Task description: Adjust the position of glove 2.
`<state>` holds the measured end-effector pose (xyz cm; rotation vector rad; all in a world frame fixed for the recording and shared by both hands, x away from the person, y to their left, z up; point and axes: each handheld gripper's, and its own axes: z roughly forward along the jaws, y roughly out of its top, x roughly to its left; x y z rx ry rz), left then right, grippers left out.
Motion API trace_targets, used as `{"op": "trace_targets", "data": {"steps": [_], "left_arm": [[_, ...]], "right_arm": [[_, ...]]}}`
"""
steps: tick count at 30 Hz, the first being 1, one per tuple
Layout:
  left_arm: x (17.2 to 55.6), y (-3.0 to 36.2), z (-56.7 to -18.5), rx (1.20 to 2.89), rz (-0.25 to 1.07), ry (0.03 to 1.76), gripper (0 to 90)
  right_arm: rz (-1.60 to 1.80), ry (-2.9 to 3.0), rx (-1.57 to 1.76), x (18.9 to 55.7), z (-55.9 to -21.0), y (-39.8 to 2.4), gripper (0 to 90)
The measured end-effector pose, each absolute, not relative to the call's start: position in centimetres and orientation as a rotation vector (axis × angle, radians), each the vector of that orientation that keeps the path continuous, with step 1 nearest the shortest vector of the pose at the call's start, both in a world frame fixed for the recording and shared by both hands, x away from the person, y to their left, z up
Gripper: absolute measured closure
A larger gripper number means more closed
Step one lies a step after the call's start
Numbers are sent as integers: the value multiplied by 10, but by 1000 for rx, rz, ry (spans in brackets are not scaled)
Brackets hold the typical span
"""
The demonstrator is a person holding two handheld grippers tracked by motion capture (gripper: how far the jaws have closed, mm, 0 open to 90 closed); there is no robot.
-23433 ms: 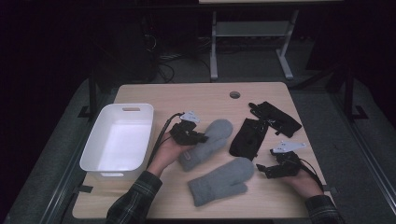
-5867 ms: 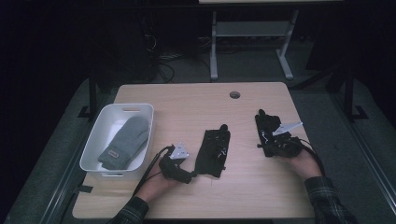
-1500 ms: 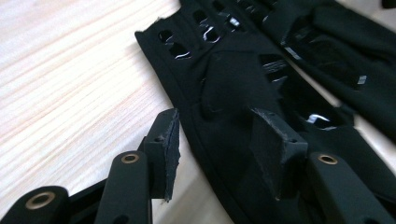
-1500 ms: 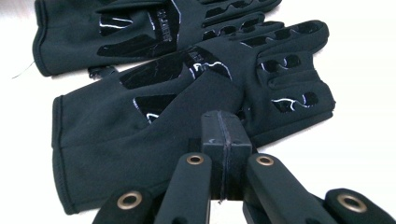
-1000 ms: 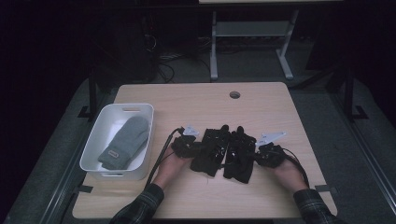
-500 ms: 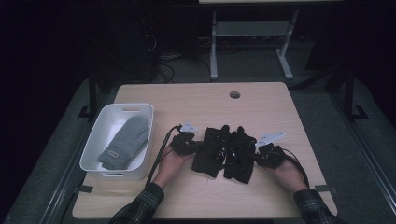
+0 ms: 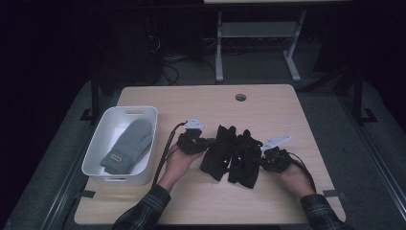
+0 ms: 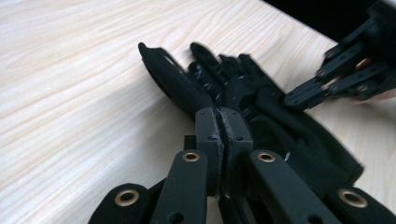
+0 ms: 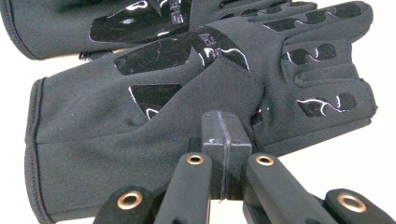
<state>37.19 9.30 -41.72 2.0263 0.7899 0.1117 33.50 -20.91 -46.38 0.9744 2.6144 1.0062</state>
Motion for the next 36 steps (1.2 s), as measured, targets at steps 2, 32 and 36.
{"op": "trace_targets", "data": {"steps": [2,32,36], "left_arm": [[372,91,-414,2016,103,787,871],[370,71,-403,2023,95,720,872],[369,66,-405,2033,90,713,872]], "right_arm": [[1008,2614,968,336,-464,-208,900],[1036,2657,927,349,-464,-164,900],[1046,2660,900,351,-465,-155,900]]}}
